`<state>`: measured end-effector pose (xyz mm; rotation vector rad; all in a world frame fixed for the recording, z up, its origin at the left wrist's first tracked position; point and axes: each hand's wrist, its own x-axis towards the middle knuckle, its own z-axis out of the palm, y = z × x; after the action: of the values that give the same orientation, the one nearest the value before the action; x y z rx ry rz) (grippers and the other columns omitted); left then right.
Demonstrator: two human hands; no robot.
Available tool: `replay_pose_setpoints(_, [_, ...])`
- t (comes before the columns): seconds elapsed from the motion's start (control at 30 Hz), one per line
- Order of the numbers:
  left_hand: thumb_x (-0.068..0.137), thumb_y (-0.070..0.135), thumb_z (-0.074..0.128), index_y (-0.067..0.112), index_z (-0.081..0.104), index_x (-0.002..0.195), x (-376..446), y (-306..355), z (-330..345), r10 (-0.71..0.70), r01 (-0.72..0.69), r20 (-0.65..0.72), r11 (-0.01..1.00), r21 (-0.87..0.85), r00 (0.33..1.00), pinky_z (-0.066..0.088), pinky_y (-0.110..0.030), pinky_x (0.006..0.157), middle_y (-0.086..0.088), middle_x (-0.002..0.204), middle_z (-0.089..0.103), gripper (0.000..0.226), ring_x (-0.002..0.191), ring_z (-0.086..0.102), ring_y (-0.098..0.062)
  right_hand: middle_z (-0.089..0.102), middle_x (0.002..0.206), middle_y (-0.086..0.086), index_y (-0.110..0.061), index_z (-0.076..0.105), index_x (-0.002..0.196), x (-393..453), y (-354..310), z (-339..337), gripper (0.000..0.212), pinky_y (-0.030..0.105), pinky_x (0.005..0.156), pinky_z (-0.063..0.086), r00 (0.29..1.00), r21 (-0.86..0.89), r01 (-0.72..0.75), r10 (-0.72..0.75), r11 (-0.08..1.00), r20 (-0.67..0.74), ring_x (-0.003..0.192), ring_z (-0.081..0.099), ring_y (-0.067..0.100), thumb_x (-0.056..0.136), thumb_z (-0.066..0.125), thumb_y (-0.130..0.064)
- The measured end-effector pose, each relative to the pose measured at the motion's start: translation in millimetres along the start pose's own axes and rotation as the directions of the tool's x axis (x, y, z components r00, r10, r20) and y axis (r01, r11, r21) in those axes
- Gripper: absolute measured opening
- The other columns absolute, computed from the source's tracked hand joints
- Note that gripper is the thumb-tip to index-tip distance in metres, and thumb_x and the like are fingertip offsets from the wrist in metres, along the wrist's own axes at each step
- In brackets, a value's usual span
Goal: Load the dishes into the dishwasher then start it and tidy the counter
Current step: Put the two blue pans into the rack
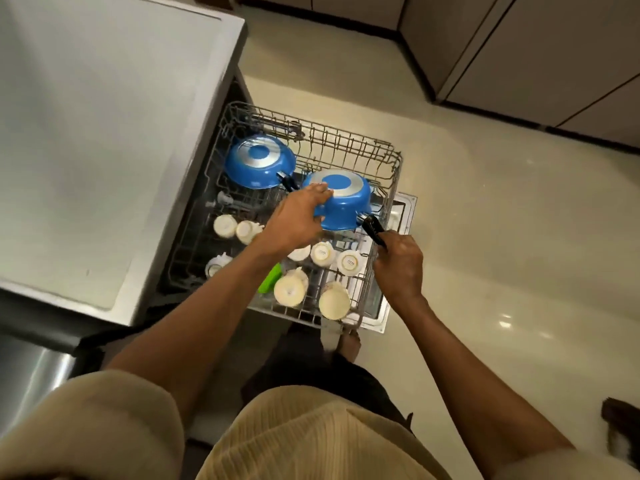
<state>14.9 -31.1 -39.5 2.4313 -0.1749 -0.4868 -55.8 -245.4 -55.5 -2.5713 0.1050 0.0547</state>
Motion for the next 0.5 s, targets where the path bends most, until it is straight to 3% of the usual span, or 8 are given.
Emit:
replay_pose_setpoints(0.23, [0.069, -0.003, 0.065, 0.011, 0.036, 0.153, 73.5, -27.6, -16.0, -0.006, -0.015, 0.209, 0.995, 0.101, 0.978, 0.022, -0.036, 0.123, -0.005, 0.162, 0.027, 0.089, 0.151, 0.021, -0.017, 0.071, 0.089, 0.017, 0.0, 0.073, 0.106, 59.5, -10.0, 46.7, 0.032, 0.034, 0.071, 0.047, 0.982, -0.007, -0.176, 0.176, 0.984, 0.066, 0.086, 0.062, 0.034, 0.079, 0.062, 0.014])
replay_pose_setpoints(0.37, [0.07, 0.001, 0.071, 0.015, 0.024, 0.157, 106.2, -43.9, -13.2, -0.03, -0.021, 0.274, 0.983, 0.181, 0.961, 0.02, -0.046, 0.123, -0.002, 0.166, 0.015, 0.099, 0.153, 0.011, -0.016, 0.071, 0.091, 0.013, -0.007, 0.073, 0.11, 82.4, -9.4, 75.5, 0.031, 0.034, 0.072, 0.052, 0.966, 0.002, -0.251, 0.25, 0.968, 0.067, 0.086, 0.063, 0.03, 0.083, 0.063, 0.006])
replay_pose_setpoints(0.5, [0.073, 0.002, 0.068, 0.01, 0.016, 0.158, 125.8, -52.9, -7.3, -0.059, -0.02, 0.312, 0.97, 0.244, 0.948, 0.017, -0.047, 0.124, -0.007, 0.167, 0.008, 0.1, 0.154, 0.006, -0.021, 0.071, 0.095, 0.012, -0.007, 0.073, 0.114, 99.0, -9.5, 99.1, 0.034, 0.027, 0.07, 0.043, 0.949, 0.029, -0.31, 0.307, 0.95, 0.077, 0.089, 0.061, 0.025, 0.085, 0.065, 0.008])
